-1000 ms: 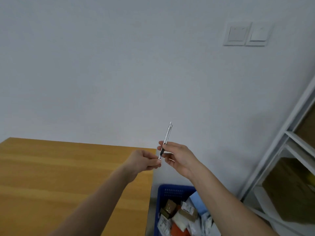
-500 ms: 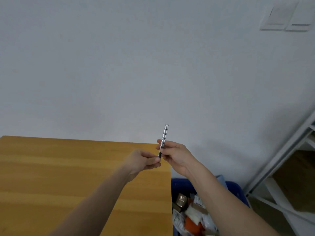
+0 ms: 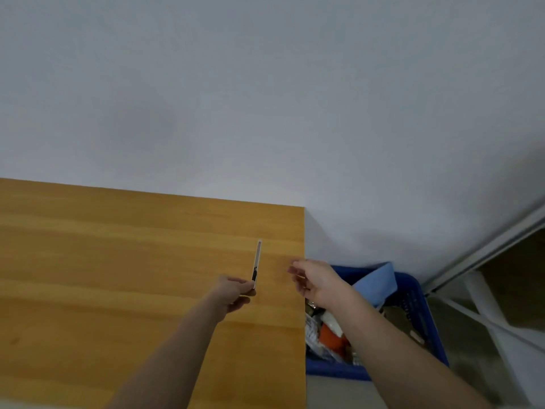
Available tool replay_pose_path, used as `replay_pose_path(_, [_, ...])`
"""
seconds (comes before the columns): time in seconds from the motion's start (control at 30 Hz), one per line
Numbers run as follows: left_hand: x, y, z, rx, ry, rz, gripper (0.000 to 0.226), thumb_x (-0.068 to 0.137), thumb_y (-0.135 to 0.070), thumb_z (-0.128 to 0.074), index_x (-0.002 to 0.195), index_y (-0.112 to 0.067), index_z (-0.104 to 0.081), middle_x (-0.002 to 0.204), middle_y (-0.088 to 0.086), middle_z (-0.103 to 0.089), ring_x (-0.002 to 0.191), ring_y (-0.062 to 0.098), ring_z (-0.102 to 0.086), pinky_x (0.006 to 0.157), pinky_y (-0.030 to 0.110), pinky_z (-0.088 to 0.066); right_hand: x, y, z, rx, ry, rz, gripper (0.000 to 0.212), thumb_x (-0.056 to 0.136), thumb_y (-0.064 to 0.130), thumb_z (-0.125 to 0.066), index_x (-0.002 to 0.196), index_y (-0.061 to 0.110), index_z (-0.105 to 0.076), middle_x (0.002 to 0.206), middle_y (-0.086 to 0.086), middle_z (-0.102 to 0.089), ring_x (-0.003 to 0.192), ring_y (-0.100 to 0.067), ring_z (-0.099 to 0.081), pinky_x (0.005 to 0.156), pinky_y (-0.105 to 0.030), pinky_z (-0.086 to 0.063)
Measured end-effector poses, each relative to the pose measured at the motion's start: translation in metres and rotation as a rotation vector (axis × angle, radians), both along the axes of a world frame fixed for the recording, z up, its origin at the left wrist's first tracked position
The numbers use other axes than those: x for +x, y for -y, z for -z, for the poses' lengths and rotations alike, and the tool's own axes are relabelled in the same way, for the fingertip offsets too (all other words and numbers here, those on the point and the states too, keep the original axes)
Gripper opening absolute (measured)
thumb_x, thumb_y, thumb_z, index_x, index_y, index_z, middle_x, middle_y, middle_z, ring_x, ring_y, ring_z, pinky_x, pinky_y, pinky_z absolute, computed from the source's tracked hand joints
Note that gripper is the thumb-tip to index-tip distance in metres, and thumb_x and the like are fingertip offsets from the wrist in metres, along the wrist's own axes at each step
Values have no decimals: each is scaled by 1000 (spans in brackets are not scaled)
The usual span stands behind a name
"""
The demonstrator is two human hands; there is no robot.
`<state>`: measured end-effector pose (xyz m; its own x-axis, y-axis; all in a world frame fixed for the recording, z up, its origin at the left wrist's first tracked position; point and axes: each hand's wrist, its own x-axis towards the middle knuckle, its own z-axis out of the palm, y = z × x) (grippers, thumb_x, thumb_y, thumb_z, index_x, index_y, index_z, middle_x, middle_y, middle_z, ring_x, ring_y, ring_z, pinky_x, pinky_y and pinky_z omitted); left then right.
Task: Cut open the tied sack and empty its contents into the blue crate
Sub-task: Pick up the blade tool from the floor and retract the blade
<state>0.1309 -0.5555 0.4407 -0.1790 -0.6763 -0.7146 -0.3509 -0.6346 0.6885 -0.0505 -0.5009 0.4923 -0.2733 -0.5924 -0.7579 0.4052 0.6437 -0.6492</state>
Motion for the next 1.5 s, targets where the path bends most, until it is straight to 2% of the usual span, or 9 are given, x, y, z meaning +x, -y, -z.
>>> replay_pose_path(0.13, [1,-14,36,105,49,-31,16,89,-14,-67,99,-2,-65,79,7,-67,64,16,-58,50,22,-43,-3,-1,18,18,-13,-22,14,95,8,-51,97,10,-64,84,-5,-66,63,-14,-53,54,-24,-42])
replay_pose_path(0.27, [-3,-23,62,172,67,-87,7,88,-13,-68,84,-8,-66,77,6,-65,63,16,-57,50,23,-40,-6,1,29,26,-45,-46,15,95,7,-50,95,10,-65,82,-4,-65,64,-13,-53,55,-24,-41])
replay_pose_path(0.43, [-8,-28,89,231,108,-95,7,86,-15,-71,83,-10,-66,80,5,-65,60,15,-57,39,18,-40,-6,2,40,41,-51,-65,18,94,6,-50,102,10,-66,85,-4,-66,70,-13,-54,58,-22,-43])
replay_pose_path(0.63, [-14,-35,111,277,148,-127,17,85,-11,-71,70,-10,-63,72,8,-59,58,18,-53,49,26,-40,-7,-2,46,51,-34,-63,18,95,6,-49,102,10,-65,86,-4,-65,73,-13,-55,63,-23,-45])
replay_pose_path(0.83, [-8,-39,130,290,127,-159,14,87,-2,-66,75,-1,-61,71,12,-58,59,20,-54,46,28,-44,-10,-6,54,64,-38,-49,18,95,6,-49,94,13,-66,85,-4,-66,69,-12,-55,60,-22,-45])
replay_pose_path(0.93, [-7,-42,134,311,100,-161,15,90,2,-60,76,1,-59,70,11,-56,59,18,-51,38,19,-45,-13,-9,55,68,-42,-46,18,95,6,-49,96,12,-66,86,-4,-66,69,-12,-54,59,-21,-44])
replay_pose_path(1.1, [-3,-45,128,296,77,-174,24,93,3,-53,70,0,-56,69,12,-54,59,20,-48,56,28,-40,-11,-17,51,64,-45,-37,18,95,6,-50,99,12,-66,88,-4,-66,72,-12,-55,61,-21,-46])
replay_pose_path(1.33, [2,-31,96,205,43,-228,8,93,-1,-54,86,3,-58,79,15,-61,65,23,-56,56,30,-47,-3,-21,28,1,-40,-12,17,95,5,-50,98,12,-65,85,-4,-65,70,-12,-55,61,-22,-45])
replay_pose_path(1.5, [-11,-12,44,119,-88,-230,18,97,-13,-53,110,-1,-58,92,10,-63,75,21,-58,57,29,-48,-4,-23,-1,-111,-7,18,17,94,5,-50,96,11,-65,82,-4,-64,67,-12,-53,61,-23,-44])
